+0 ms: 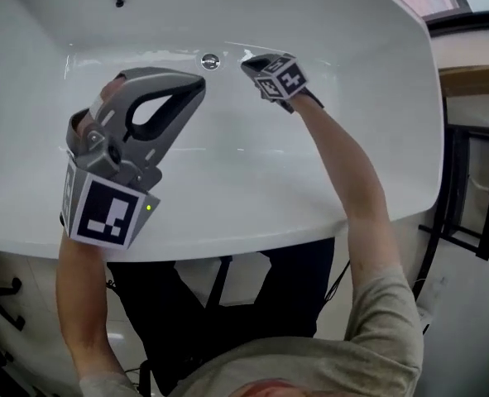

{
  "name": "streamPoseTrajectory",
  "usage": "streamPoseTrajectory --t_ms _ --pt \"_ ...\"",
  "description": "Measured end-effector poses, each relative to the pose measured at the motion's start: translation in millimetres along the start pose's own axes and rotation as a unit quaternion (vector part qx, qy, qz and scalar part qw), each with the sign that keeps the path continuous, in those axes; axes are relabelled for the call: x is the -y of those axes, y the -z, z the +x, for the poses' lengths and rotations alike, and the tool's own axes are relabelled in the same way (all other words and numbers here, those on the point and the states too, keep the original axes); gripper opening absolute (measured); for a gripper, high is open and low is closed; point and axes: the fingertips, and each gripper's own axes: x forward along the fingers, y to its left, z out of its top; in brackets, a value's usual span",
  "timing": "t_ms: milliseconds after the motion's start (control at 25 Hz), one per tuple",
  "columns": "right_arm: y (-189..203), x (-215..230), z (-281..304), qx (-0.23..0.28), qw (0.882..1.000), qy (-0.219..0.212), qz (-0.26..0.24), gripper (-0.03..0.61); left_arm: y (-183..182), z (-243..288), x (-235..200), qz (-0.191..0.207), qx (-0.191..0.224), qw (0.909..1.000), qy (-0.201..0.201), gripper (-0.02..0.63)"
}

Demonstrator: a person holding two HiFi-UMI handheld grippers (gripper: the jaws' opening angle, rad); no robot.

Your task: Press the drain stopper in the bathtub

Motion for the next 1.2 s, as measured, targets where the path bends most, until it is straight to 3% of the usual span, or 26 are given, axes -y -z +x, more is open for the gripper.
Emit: streamPoseTrajectory --t_ms 160,360,680,840,880,920,1040,1200 --pt "12.4 15.3 82.2 -0.043 0.997 0.02 -0.063 0.002 -8.6 5.8 -2.4 0.006 -0.001 1.0 -0.008 0.009" --pt "27.6 4.2 156.0 -0.047 0.995 0.019 -0.088 0.003 -4.7 2.5 -3.6 0.04 -0.039 0.9981 -0.023 0.008" --pt "36.8 20.4 200.0 -0.076 0.981 0.058 -0.17 0.003 0.7 4.5 1.8 0.051 -0.045 0.9977 0.0 0.008" --pt "41.4 17.4 204.0 -0.107 0.957 0.074 -0.26 0.0 -1.6 3.2 0.7 0.045 -0.031 0.9985 -0.007 0.008" --pt "41.8 17.4 204.8 -0.118 0.956 0.066 -0.26 0.0 -1.1 2.6 0.9 0.043 -0.029 0.9986 -0.009 0.008" --pt "36.4 20.6 201.5 -0.12 0.963 0.059 -0.233 0.002 0.0 2.5 1.6 0.043 -0.028 0.9986 -0.01 0.008" --pt "-1.9 31.1 158.9 -0.05 0.989 0.066 -0.125 0.0 1.9 4.4 5.2 0.056 -0.019 0.9983 0.001 0.008" --pt "-42.3 -25.1 59.3 0.045 0.992 -0.016 -0.114 0.0 10.5 -4.7 7.4 0.066 -0.03 0.9974 0.007 0.008"
